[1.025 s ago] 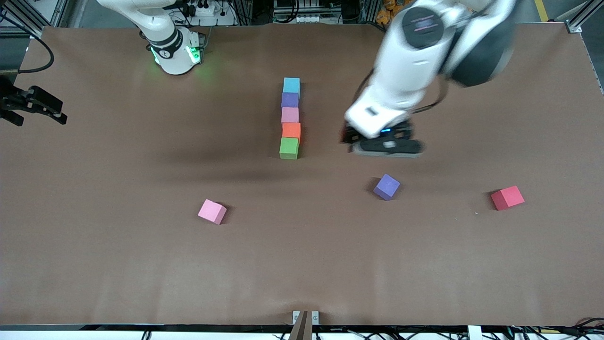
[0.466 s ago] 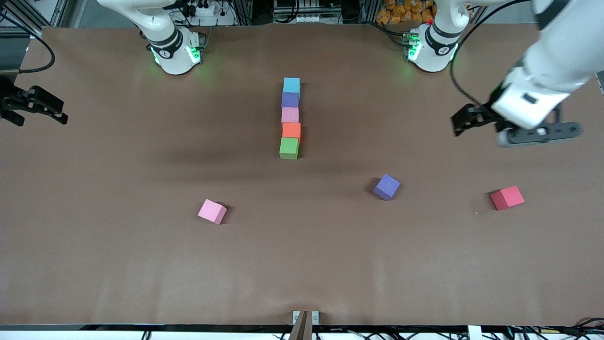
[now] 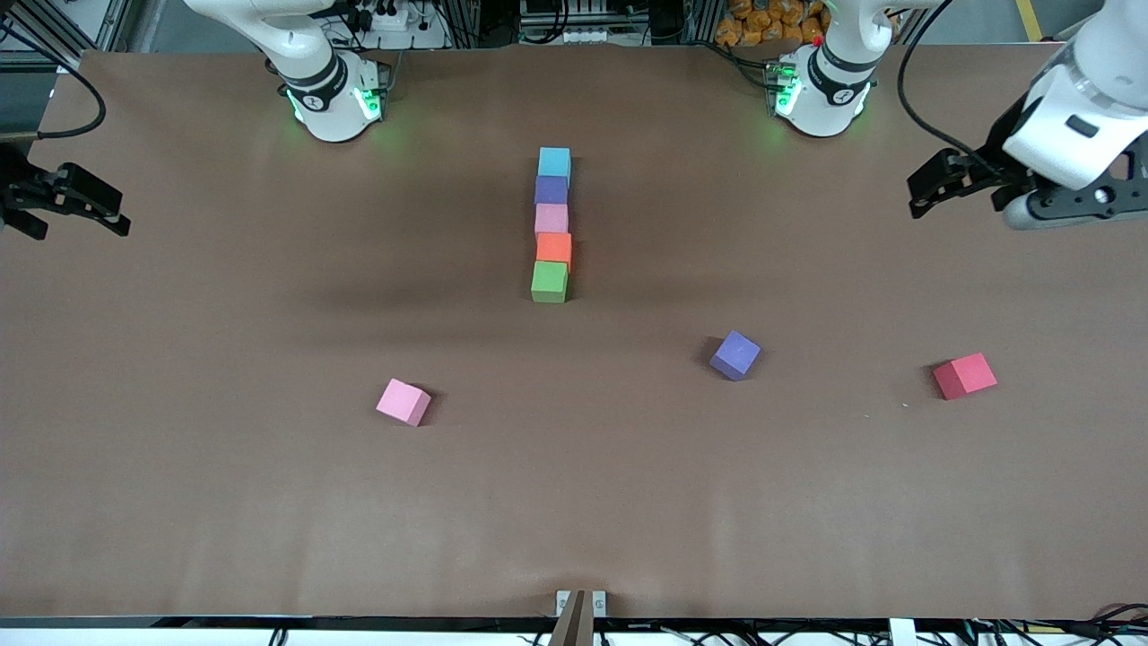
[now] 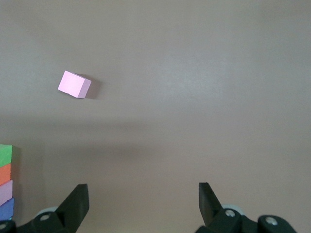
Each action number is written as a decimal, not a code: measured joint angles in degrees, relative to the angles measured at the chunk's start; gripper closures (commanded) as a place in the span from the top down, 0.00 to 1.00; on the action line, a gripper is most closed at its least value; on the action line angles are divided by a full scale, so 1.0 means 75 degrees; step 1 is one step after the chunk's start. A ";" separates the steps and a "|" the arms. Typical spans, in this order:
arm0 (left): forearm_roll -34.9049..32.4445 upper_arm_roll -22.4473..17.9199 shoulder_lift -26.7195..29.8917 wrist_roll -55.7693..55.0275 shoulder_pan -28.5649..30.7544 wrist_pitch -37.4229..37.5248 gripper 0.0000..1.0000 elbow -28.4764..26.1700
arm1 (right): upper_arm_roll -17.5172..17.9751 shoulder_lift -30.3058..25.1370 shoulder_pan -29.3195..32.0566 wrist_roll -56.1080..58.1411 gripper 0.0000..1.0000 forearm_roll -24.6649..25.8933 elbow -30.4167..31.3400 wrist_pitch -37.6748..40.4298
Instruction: Arrange blocks into number 1
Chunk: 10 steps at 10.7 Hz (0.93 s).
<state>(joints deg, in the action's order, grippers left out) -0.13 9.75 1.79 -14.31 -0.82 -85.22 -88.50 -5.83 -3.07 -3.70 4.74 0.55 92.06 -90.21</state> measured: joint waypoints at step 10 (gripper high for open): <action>0.0075 -0.0474 0.0054 0.1311 0.0380 -0.0191 1.00 0.0105 | -0.0009 0.0001 -0.0014 -0.0003 1.00 0.0028 0.0000 0.0000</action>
<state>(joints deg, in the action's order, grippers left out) 0.43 6.19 2.20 -4.48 2.03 -86.65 -87.72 -5.90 -3.07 -3.80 4.72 0.76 92.06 -90.21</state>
